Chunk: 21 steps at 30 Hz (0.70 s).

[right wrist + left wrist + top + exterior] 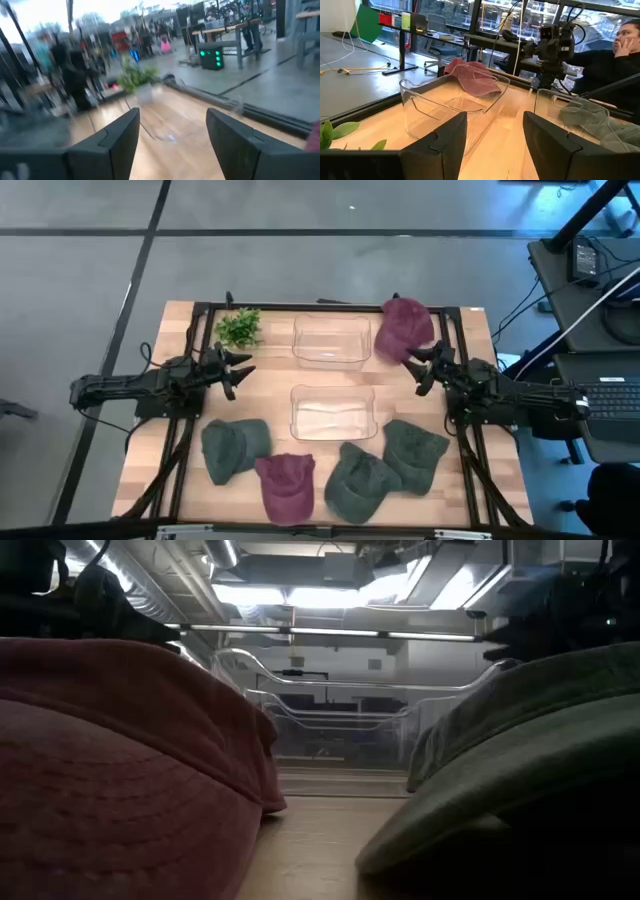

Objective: Pick & Place hat
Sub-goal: Put the top red cap into the top transparent bin

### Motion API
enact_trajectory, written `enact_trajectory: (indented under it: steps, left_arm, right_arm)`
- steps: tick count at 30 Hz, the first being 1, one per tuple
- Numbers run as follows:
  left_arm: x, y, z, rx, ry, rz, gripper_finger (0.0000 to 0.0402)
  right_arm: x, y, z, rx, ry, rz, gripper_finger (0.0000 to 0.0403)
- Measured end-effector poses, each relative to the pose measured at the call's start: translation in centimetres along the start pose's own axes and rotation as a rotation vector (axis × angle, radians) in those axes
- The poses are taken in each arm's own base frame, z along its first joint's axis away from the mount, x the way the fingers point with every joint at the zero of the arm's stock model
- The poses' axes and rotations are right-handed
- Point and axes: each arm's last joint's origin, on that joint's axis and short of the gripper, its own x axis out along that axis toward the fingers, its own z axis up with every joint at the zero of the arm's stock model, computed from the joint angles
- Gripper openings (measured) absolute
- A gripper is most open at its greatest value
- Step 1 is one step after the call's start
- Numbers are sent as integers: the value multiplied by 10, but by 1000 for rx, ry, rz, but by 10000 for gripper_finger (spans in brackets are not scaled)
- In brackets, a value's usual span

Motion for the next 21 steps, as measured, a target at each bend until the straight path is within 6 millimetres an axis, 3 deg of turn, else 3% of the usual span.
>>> enact_trajectory:
  steps: [4, 12, 17, 21]
  left_arm:
    - [0, 0, 0, 1, 0, 0, 191]
    - [0, 0, 0, 2, 0, 0, 191]
    - [0, 0, 0, 2, -1, 3, 190]
    - [0, 1, 1, 1, -12, 42, 190]
  right_arm:
    - [0, -2, -8, -96, 83, -15, 230]
    - [0, -1, -2, -15, 26, -10, 230]
    - [-1, 2, 35, 56, -19, -57, 230]
    - [0, 0, 77, 55, 33, -255, 230]
